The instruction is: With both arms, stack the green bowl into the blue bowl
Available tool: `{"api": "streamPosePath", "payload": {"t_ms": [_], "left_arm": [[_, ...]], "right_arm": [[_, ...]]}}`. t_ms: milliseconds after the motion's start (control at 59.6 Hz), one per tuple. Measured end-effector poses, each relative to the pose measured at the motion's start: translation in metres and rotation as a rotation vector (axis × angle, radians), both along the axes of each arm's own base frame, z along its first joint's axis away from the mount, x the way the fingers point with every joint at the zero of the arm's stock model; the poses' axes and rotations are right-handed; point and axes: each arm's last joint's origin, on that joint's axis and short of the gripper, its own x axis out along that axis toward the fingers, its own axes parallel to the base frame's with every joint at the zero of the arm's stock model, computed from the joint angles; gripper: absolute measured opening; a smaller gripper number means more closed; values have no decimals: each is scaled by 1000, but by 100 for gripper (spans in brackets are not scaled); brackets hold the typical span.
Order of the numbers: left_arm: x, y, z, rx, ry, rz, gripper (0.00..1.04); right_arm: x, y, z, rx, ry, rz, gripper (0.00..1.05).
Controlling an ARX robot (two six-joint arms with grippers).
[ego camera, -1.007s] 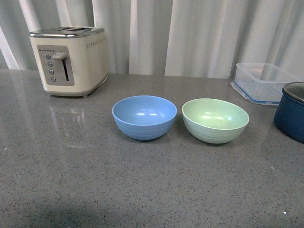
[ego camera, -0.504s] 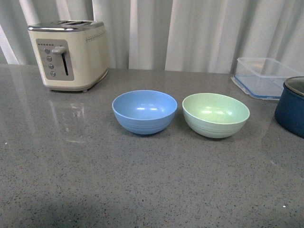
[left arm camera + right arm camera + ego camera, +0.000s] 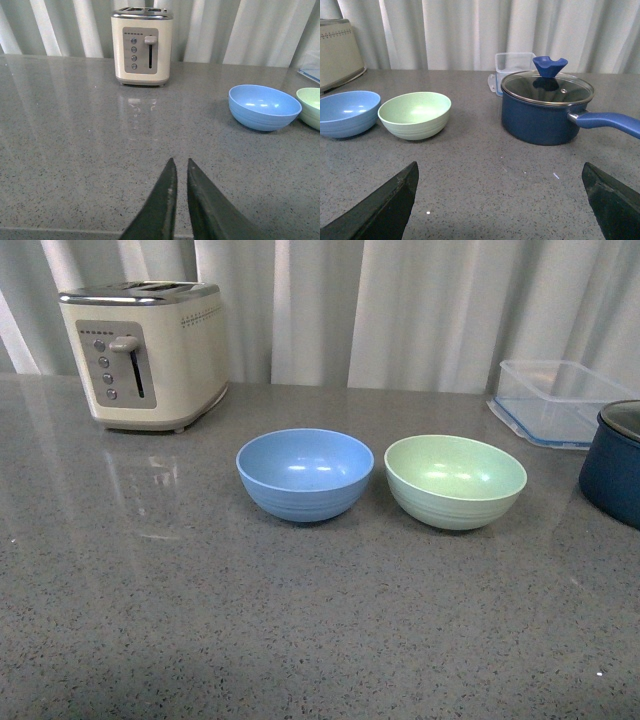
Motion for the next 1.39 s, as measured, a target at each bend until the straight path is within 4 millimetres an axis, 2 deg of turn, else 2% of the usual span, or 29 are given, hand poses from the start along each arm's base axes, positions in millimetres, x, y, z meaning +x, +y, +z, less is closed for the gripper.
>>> {"api": "streamPosePath", "payload": {"t_ms": [201, 319, 470, 655, 739, 823, 873, 906, 940, 1041, 1074, 1209, 1225, 1293, 1393], "left_arm": [[0, 0, 0, 0, 0, 0, 45], [0, 0, 0, 0, 0, 0, 74], [0, 0, 0, 0, 0, 0, 99], [0, 0, 0, 2, 0, 0, 98], [0, 0, 0, 2, 0, 0, 98], [0, 0, 0, 2, 0, 0, 98], [0, 0, 0, 2, 0, 0, 98], [0, 0, 0, 2, 0, 0, 98], [0, 0, 0, 2, 0, 0, 98], [0, 0, 0, 2, 0, 0, 98], [0, 0, 0, 2, 0, 0, 98], [0, 0, 0, 2, 0, 0, 98], [0, 0, 0, 2, 0, 0, 98], [0, 0, 0, 2, 0, 0, 98], [0, 0, 0, 2, 0, 0, 98]], "right_arm": [[0, 0, 0, 0, 0, 0, 95], [0, 0, 0, 0, 0, 0, 95], [0, 0, 0, 0, 0, 0, 95], [0, 0, 0, 0, 0, 0, 95], [1, 0, 1, -8, 52, -53, 95], [9, 2, 15, 1, 82, -52, 95], [16, 2, 32, 36, 107, -26, 95], [25, 3, 45, 69, 129, -11, 95], [43, 6, 66, 126, 200, 37, 95], [78, 15, 91, 225, 347, 137, 95], [96, 20, 99, 272, 418, 162, 95], [154, 42, 110, 309, 604, 182, 95], [166, 47, 111, 304, 628, 174, 95], [202, 60, 109, 284, 683, 138, 95], [232, 67, 98, 266, 725, 82, 95]]}}
